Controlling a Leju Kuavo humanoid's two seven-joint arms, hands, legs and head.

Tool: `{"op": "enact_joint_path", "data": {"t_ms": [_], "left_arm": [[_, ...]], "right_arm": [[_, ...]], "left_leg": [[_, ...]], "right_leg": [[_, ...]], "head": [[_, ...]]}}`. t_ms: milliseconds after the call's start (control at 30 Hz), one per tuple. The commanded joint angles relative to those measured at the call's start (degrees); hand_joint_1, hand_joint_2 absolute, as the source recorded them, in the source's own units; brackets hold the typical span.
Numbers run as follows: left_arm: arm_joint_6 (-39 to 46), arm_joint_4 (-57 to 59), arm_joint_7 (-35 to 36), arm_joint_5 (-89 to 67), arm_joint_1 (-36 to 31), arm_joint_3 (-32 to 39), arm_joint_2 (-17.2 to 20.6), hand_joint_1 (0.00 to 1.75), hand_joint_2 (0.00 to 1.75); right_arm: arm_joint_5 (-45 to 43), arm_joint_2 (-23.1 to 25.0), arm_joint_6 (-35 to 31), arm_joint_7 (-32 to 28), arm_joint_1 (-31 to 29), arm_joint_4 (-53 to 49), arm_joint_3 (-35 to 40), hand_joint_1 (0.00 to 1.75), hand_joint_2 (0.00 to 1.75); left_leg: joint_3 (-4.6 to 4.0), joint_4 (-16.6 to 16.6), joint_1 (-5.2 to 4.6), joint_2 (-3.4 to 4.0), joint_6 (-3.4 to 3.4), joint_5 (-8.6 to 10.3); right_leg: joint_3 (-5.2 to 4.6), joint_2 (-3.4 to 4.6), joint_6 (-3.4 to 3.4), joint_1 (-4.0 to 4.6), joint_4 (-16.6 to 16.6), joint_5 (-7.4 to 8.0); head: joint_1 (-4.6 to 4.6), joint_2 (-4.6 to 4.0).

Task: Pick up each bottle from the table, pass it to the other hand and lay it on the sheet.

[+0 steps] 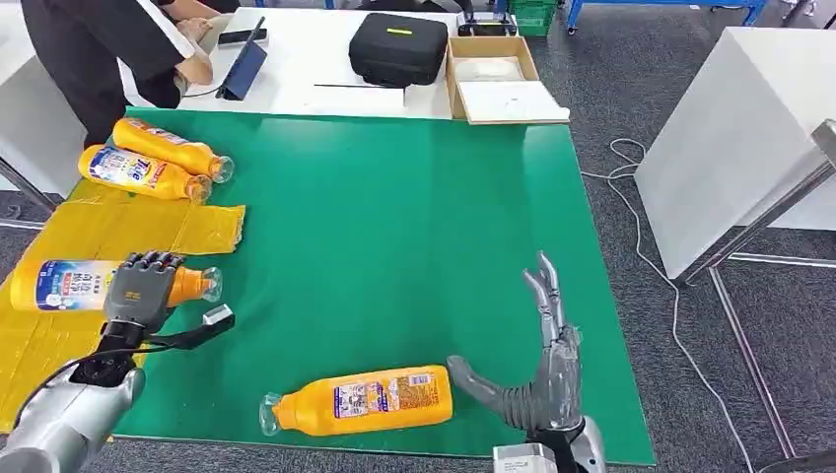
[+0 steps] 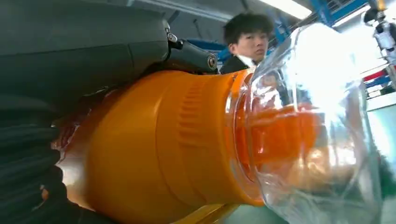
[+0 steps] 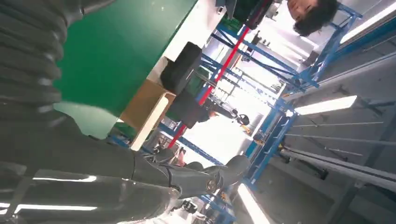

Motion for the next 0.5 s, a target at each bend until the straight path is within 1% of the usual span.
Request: {"op": "enact_joint_path", "data": {"t_ms": [33,100,133,167,200,300,333,367,400,500], "left_arm": [[0.1,4.9,-2.6,0.7,-2.5,10.0,-3.2,1.75,1.75],[0.1,4.9,-3.4,1.1,-2.4,12.9,-2.9,1.75,1.75],[0.1,4.8,-3.8,1.2,-2.2,13.8,-2.9,1.75,1.75],[0.1,5.0,-4.3,1.4,-2.1,14.5,-2.8,1.75,1.75],[0.1,5.5,-5.1,2.1,-2.1,15.1,-2.9,1.75,1.75],[0.1,6.5,-7.0,3.4,-2.1,16.2,-3.3,1.75,1.75],[0.1,7.0,-7.5,3.6,-2.3,16.3,-3.6,1.75,1.75],[0.1,7.4,-7.9,3.7,-2.6,16.4,-3.7,1.43,1.75],[0.1,8.4,-8.8,3.7,-3.6,16.3,-4.2,0.0,1.75],[0.1,10.0,-9.6,4.3,-5.4,16.7,-5.1,0.0,1.75]], "right_arm": [[-0.1,0.6,1.0,-0.1,-1.0,3.9,-1.2,0.0,1.75],[-0.2,0.9,1.6,-0.3,-0.8,4.3,-1.4,0.0,1.75],[-0.2,1.0,1.7,-0.4,-0.9,4.6,-1.4,0.0,1.75],[-0.3,1.1,1.9,-0.5,-1.0,5.0,-1.5,0.0,1.75],[-0.4,1.2,2.1,-0.6,-1.2,5.3,-1.5,0.0,1.75],[-0.5,1.4,2.2,-0.8,-1.4,5.7,-1.7,0.0,1.75],[-0.6,1.5,2.2,-0.9,-1.6,5.7,-1.8,0.0,1.75],[-0.6,1.6,2.2,-0.9,-1.8,5.8,-1.9,0.0,1.75],[-0.7,1.7,2.4,-0.8,-2.5,6.1,-2.0,0.0,1.75],[-0.4,1.8,2.8,-0.2,-3.3,6.9,-2.0,0.0,1.75]], "left_leg": [[0.17,0.0,0.0,-0.11,-0.09,-0.02],[0.28,0.0,0.01,-0.17,-0.15,-0.06],[0.15,0.0,0.01,-0.11,-0.1,-0.02],[0.28,0.0,0.03,-0.14,-0.16,-0.08],[0.21,0.0,0.02,-0.06,-0.13,-0.05],[0.32,-0.1,0.02,-0.09,-0.16,-0.07],[0.21,-0.1,-0.01,-0.1,-0.11,-0.02],[0.27,-0.1,-0.01,-0.14,-0.13,-0.04],[0.32,-0.1,-0.02,-0.21,-0.16,-0.05],[0.15,0.0,0.01,-0.19,-0.1,0.0]], "right_leg": [[0.19,-0.12,0.0,-0.01,0.0,-0.05],[0.32,-0.19,-0.01,0.0,0.0,-0.1],[0.17,-0.12,-0.01,0.0,-0.1,-0.04],[0.32,-0.16,-0.02,0.02,0.0,-0.1],[0.22,-0.07,-0.02,0.01,0.0,-0.06],[0.33,-0.11,-0.03,0.01,-0.1,-0.08],[0.22,-0.11,-0.01,-0.01,-0.1,-0.05],[0.27,-0.15,-0.02,-0.02,-0.1,-0.08],[0.34,-0.23,-0.02,-0.02,-0.1,-0.12],[0.19,-0.2,0.0,0.01,0.0,-0.05]], "head": [[-0.02,0.0],[0.0,0.0],[0.02,0.0],[0.0,0.0],[0.0,0.0],[0.0,0.0],[0.0,0.0],[0.0,0.0],[0.0,0.0],[0.02,0.0]]}}
